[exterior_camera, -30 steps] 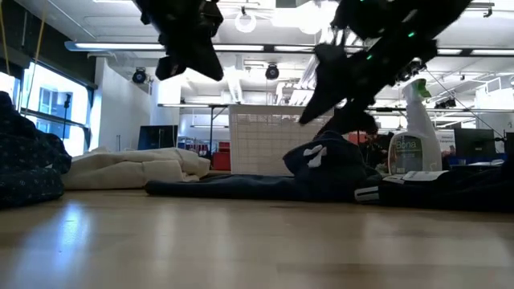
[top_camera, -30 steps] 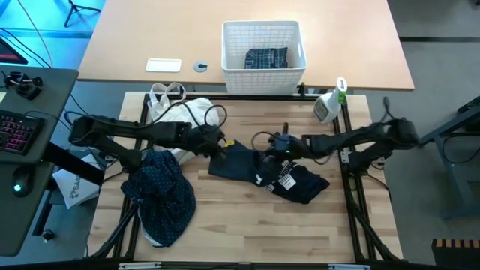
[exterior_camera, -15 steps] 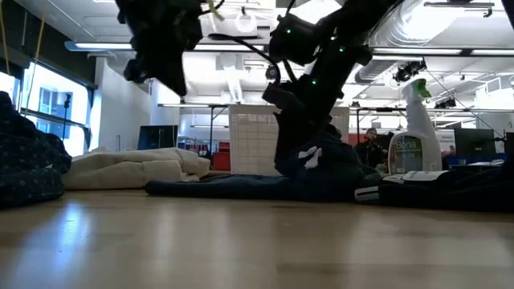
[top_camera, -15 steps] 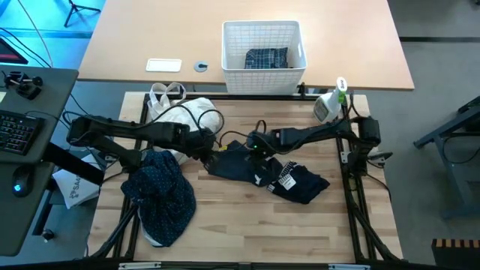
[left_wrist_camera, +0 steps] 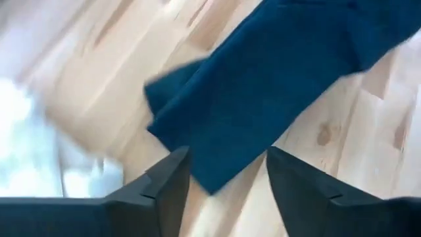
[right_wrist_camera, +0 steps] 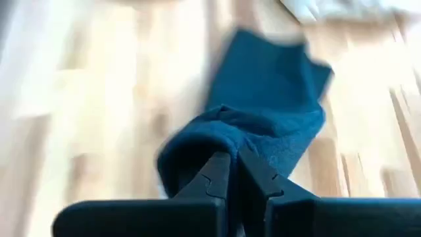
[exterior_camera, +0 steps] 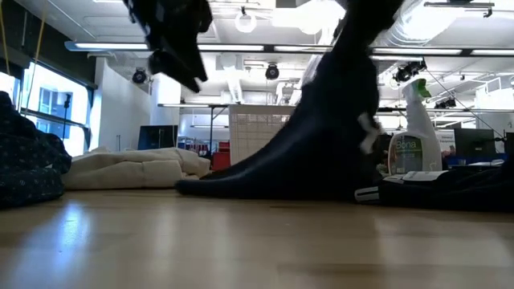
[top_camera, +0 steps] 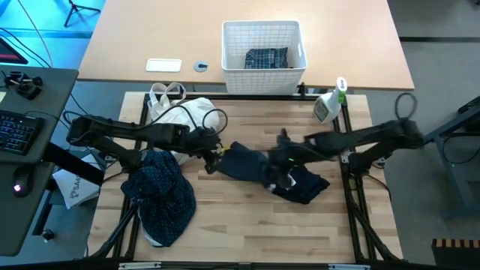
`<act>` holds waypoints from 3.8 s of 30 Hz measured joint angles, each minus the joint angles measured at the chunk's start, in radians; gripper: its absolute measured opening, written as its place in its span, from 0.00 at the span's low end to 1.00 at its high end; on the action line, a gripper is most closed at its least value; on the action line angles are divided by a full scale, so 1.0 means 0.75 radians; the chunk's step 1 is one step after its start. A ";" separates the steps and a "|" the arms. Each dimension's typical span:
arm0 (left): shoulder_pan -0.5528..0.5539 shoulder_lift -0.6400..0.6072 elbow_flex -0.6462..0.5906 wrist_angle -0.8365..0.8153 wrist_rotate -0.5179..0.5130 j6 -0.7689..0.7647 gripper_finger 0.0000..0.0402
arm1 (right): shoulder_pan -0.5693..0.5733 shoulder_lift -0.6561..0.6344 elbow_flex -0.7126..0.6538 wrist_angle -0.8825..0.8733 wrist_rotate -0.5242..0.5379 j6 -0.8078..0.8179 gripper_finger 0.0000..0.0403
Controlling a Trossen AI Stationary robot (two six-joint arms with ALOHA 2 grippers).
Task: Fold Laundry from Bin
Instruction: Fold the black short
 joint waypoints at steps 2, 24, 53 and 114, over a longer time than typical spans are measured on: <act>0.000 0.014 0.000 0.075 -0.002 0.164 0.51 | 0.047 -0.080 0.000 -0.028 -0.019 -0.036 0.01; -0.008 0.679 -0.001 0.591 0.295 0.476 0.41 | 0.116 -0.229 -0.001 -0.139 0.011 0.080 0.01; -0.070 -0.018 0.134 -0.022 -0.427 0.424 0.00 | -0.062 -0.253 0.153 -0.195 0.471 0.049 0.46; -0.152 -0.370 0.225 -0.079 -0.286 0.261 0.00 | -0.496 -0.703 -0.354 0.885 -0.447 0.805 0.01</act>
